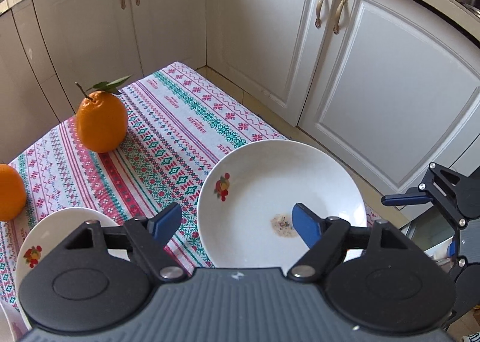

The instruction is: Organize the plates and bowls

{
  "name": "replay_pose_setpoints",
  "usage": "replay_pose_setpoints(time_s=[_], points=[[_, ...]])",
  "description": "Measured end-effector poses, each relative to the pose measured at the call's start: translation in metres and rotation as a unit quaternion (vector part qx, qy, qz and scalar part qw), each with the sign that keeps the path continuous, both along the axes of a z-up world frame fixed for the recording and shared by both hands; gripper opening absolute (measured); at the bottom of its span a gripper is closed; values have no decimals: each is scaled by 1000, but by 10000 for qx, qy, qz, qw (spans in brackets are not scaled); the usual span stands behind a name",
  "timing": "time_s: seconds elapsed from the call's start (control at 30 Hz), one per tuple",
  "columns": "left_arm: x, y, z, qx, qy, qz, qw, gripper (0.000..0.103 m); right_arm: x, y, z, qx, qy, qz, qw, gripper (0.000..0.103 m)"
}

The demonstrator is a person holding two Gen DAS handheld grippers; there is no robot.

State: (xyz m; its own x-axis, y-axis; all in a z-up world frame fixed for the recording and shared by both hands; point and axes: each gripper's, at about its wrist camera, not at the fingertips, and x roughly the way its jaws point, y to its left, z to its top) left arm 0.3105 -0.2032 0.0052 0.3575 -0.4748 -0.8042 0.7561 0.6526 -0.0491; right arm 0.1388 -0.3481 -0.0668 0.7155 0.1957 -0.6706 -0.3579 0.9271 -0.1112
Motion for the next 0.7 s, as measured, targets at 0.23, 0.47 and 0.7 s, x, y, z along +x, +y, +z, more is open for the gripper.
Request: replay_pose_setpoints(time_s=[0.23, 0.47, 0.7], points=[[-47, 33, 36, -129, -584, 201, 9980, 87, -27, 15, 27, 413, -396, -306, 9979, 103], [-100, 75, 52, -204, -1297, 642, 9893, 91, -49, 39, 33, 693, -573, -523, 9946, 103], [-156, 112, 38, -96, -1812, 1007, 9782, 93, -62, 52, 25, 944, -432, -558, 9930, 103]])
